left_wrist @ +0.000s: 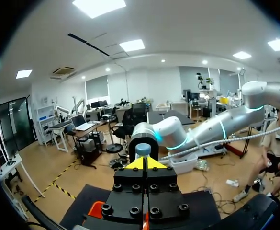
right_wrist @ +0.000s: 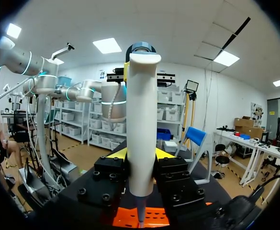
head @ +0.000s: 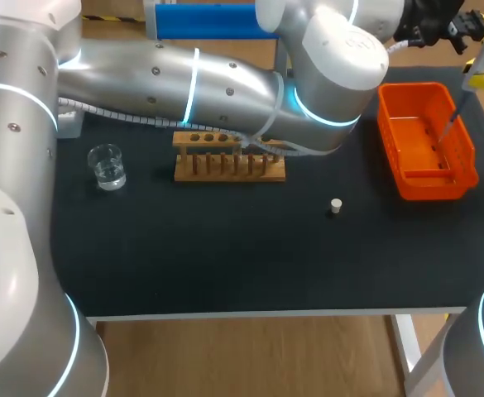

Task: Invert the test tube, pick up the pipette, mount the tip to pipette, aspirate from beaker and dispense into the tube, eject the tip, return the pipette, and cap with the stopper.

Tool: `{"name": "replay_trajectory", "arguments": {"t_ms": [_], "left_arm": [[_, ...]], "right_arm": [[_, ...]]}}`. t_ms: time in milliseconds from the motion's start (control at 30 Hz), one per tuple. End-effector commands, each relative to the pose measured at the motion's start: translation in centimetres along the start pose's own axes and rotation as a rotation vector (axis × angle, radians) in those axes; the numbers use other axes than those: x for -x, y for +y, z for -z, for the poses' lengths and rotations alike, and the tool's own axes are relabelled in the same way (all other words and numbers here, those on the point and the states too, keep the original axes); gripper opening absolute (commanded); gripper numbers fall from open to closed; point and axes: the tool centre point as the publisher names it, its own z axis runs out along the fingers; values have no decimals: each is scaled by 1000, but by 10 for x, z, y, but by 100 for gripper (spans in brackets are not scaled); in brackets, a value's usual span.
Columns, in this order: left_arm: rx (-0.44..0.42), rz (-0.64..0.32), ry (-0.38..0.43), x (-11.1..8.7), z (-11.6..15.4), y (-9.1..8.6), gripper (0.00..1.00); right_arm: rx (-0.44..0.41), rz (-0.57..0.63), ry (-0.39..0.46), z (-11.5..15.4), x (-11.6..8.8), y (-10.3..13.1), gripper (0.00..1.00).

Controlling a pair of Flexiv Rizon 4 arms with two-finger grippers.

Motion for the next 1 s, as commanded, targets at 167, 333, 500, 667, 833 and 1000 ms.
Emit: {"name": "replay_trajectory", "arguments": {"t_ms": [167, 333, 500, 667, 833, 1000], "left_arm": [[-131, 6, -4, 1, -4, 11, 0], [-129, 14, -6, 1, -5, 16, 0], [-124, 21, -5, 1, -6, 19, 0], [-123, 25, -5, 1, -7, 22, 0], [-123, 30, -6, 1, -8, 25, 0], [-121, 34, -4, 0, -9, 27, 0]], "right_arm": [[-1, 0, 4, 1, 1, 1, 0], [-1, 0, 4, 1, 1, 1, 0], [-1, 0, 4, 1, 1, 1, 0], [-1, 0, 4, 1, 1, 1, 0], [-1, 0, 4, 1, 1, 1, 0], [-1, 0, 4, 1, 1, 1, 0]]}}
